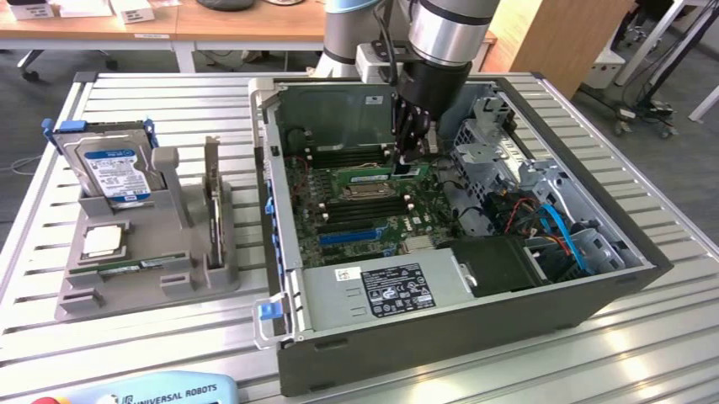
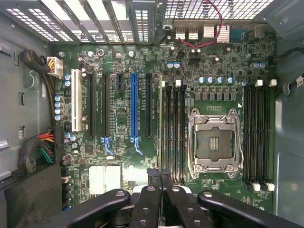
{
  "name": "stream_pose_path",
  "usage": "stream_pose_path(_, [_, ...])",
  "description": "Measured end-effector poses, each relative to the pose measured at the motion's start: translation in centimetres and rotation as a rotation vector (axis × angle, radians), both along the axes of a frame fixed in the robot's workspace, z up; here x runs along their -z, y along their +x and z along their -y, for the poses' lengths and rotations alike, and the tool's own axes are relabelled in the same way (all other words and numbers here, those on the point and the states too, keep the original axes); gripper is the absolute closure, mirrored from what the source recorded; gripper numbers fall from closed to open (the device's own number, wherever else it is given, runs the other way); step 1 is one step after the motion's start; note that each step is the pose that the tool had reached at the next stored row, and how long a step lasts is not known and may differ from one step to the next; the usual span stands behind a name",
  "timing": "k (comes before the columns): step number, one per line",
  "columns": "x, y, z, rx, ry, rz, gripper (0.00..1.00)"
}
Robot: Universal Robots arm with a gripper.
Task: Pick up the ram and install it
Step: 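Insert the ram into the slot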
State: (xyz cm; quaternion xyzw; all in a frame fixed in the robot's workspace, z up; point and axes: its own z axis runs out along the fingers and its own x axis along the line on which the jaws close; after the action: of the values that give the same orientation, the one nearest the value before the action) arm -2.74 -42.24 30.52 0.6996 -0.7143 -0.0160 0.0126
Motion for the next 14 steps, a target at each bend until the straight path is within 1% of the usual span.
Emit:
stream_pose_path(9, [0.03,0.00,0.00,0.000,-0.0001,-0.0001,0.89])
stream_pose_path(14, [0.50,0.00,0.00,0.000,0.0000,0.0000,0.89])
